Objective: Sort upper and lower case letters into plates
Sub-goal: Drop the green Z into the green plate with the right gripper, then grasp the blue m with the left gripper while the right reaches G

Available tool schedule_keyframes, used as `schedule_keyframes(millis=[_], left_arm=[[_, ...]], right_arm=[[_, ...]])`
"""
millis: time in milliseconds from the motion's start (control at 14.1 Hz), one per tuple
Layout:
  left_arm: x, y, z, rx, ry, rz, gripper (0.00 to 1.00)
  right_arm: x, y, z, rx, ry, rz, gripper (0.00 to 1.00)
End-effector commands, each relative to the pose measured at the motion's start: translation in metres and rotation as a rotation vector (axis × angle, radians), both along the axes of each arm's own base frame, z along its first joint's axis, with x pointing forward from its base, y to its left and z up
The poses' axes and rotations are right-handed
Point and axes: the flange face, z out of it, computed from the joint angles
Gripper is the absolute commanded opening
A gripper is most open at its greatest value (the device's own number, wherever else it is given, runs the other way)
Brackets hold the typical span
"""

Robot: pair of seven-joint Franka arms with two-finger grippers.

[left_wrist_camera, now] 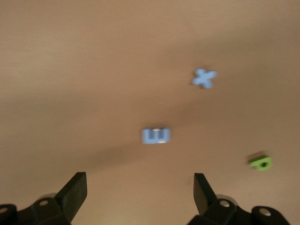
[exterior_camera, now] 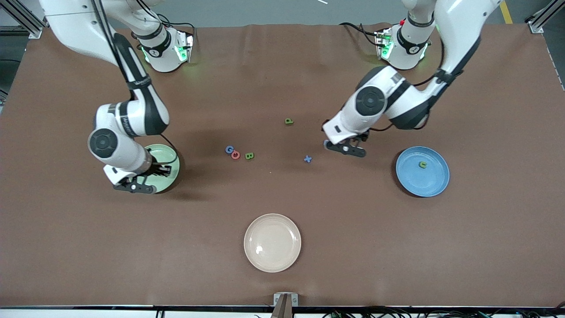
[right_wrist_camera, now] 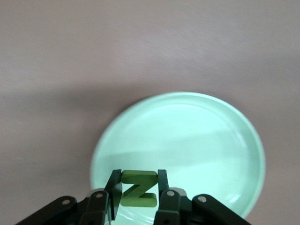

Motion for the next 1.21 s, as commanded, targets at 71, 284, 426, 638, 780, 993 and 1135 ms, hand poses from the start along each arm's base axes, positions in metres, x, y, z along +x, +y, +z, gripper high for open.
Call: schedule_keyframes(millis=[71,284,426,638,780,993,1135], left_arm=[[-0.003,-0.014,-0.033,-0.005,-0.017,0.044,0.99],[-0.020,-0.032,-0.073,0.087,-0.079,0.075,0.99],[-0.024,-0.033,-0.088,0.085,-0.087,0.077,0.97],[-0.025,-0.024,-0.094,0.099,-0.099,0.060,0.95],[-0.026,-0.020,-0.097,0.092,-0.111,0.050,0.95],[-0.027,-0.017,-0.103,0.096,-0.108,0.082,0.90],[-0.028,-0.015,-0.107,0.093,-0.106,0.090,0.85]], right_arm=[[-0.054,-0.037,-0.023,0.021,-0.040,0.040,0.00],[-0.069,-0.036,-0.043,0.020,-0.060,0.045,0.01],[-0.074,-0.031,-0.047,0.020,-0.047,0.054,0.03],[-0.074,-0.026,-0.047,0.020,-0.040,0.063,0.56],[-0.074,-0.017,-0.044,0.021,-0.033,0.080,1.00],[-0.056,-0.005,-0.021,0.024,-0.028,0.085,1.00],[-0.047,0.033,-0.007,0.044,-0.037,0.019,1.00]])
